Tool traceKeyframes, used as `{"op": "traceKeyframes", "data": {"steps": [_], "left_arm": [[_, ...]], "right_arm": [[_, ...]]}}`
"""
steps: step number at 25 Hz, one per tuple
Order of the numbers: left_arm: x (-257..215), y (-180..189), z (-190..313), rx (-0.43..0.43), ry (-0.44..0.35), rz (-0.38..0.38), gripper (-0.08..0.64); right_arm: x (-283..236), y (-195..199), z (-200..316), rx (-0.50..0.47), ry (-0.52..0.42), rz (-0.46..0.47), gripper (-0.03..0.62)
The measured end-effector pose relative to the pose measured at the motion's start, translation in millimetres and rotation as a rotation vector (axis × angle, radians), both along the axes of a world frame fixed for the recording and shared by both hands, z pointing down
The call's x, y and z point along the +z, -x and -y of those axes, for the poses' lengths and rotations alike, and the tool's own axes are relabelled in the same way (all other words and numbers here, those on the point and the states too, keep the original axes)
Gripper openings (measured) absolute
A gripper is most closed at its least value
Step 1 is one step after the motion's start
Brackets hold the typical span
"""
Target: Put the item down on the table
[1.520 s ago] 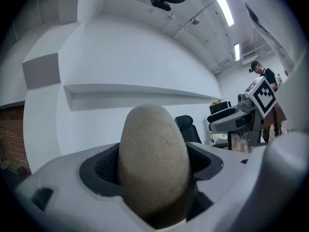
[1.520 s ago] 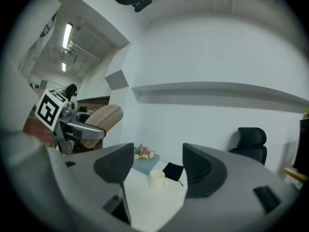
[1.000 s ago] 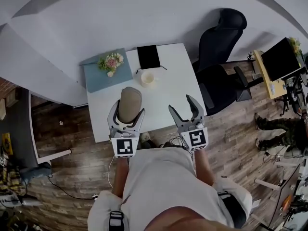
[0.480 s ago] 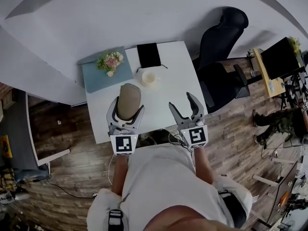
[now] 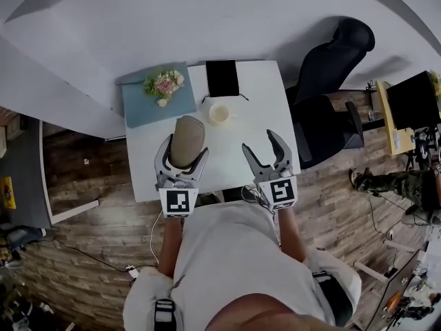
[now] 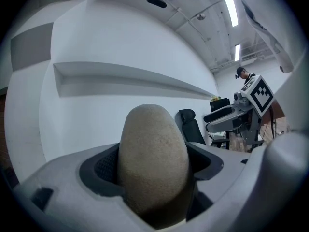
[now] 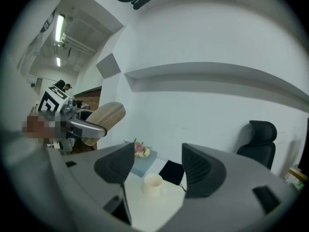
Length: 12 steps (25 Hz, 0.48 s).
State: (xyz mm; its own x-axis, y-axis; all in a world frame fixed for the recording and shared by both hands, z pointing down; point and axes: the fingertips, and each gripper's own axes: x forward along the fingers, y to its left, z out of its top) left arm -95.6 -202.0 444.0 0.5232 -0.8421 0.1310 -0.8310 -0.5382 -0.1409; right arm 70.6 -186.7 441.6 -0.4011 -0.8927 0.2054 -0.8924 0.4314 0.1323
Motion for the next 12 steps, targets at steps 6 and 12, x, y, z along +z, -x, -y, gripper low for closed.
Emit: {"op": "traceKeyframes", "data": {"steps": [6,12], "left_arm": [[27,-6,17,0.0,0.018,0.065,0.396],[60,-8,26,-0.01,0.086,0.097,0.397]], "right_arm": [[21,-5,22,-0.042,0.042,-0.01,0.307],[51,-7,36,-0.082,0.095,-0.017,0.299]]}}
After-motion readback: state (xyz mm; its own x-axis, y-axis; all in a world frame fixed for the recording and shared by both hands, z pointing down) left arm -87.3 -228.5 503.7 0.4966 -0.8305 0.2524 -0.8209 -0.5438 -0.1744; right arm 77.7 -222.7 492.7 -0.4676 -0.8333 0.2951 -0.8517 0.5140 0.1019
